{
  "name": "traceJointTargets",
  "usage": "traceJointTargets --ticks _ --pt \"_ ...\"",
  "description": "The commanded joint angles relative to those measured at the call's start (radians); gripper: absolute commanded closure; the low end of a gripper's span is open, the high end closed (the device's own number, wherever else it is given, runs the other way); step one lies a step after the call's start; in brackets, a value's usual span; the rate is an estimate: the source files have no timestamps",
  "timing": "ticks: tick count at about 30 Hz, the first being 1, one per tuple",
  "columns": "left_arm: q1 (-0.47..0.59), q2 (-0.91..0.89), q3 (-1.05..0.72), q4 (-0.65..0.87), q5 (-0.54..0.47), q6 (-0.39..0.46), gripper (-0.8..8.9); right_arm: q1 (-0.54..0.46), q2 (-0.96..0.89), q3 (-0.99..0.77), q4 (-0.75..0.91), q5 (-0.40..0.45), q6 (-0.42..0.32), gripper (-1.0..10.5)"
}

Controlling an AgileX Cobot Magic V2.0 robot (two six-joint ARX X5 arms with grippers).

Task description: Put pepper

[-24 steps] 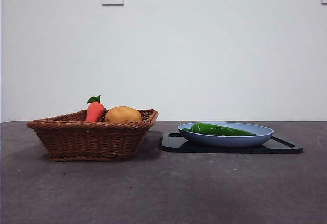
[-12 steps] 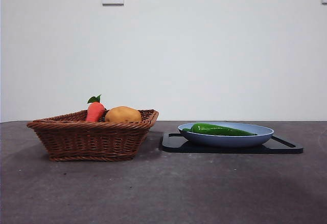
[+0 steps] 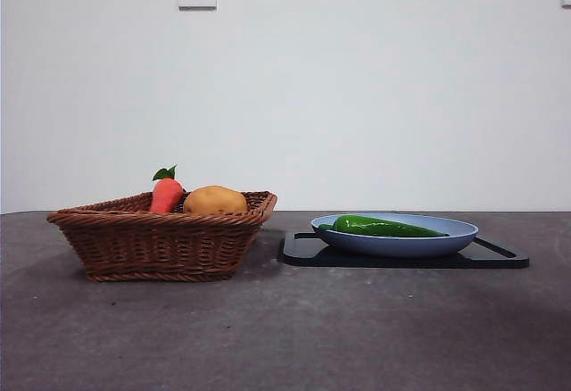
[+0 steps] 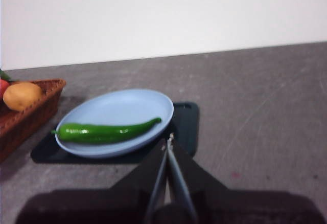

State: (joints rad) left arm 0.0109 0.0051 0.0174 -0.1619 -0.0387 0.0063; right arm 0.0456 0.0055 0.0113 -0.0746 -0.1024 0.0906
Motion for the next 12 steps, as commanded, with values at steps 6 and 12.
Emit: traceJointTargets --ticks 6,12 --pt "0.003 -0.004 -0.011 0.011 0.003 -0.009 8.05 0.001 -0.006 -0.003 -0.042 0.004 0.014 9.4" --pt "0.003 -0.004 -0.011 0.011 0.003 -0.009 8.05 0.001 -0.006 -0.003 -0.098 0.003 0.017 9.4"
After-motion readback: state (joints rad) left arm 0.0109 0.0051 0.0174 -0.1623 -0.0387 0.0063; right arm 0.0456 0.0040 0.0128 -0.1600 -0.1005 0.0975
